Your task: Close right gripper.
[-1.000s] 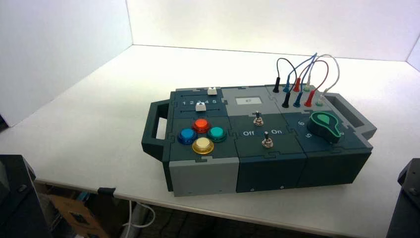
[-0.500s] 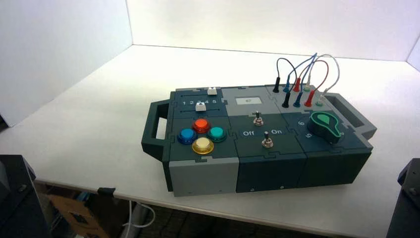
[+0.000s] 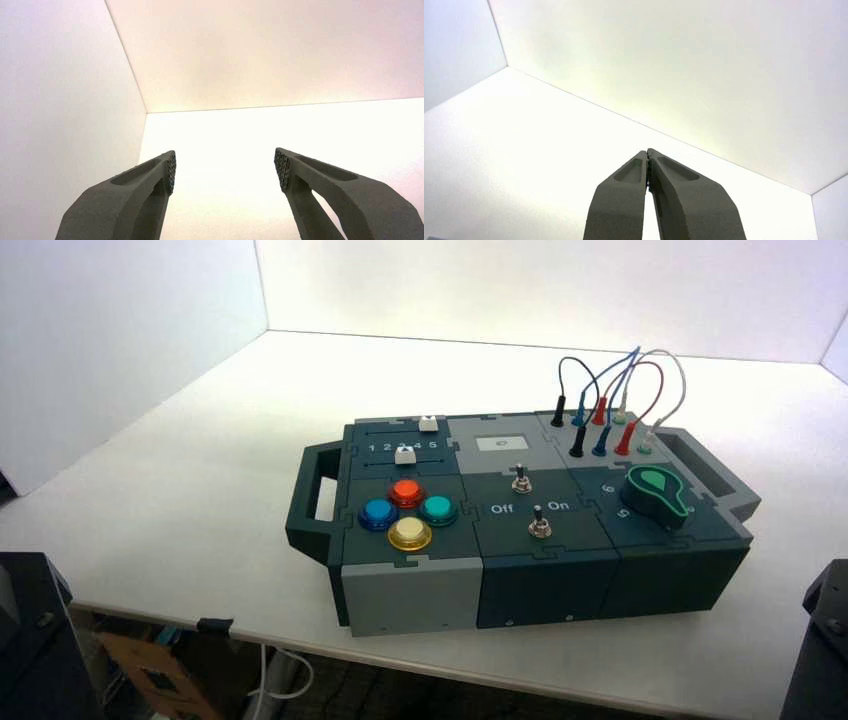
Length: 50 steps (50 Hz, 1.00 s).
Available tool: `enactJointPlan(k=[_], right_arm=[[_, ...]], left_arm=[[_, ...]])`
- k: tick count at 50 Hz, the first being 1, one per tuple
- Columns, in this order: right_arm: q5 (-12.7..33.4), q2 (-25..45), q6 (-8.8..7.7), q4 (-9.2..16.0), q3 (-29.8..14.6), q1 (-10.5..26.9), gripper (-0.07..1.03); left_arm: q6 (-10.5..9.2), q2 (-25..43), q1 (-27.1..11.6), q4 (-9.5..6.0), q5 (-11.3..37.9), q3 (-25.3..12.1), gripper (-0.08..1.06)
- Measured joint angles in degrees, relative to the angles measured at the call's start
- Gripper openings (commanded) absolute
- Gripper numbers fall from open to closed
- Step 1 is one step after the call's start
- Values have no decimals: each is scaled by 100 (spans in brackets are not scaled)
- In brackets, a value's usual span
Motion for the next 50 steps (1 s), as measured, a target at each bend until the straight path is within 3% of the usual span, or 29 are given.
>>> enactJointPlan(k=[50], right_arm=[[-35, -158, 9, 0, 193, 9, -2]], left_arm=[[-9, 404, -79, -62, 35, -88, 102]])
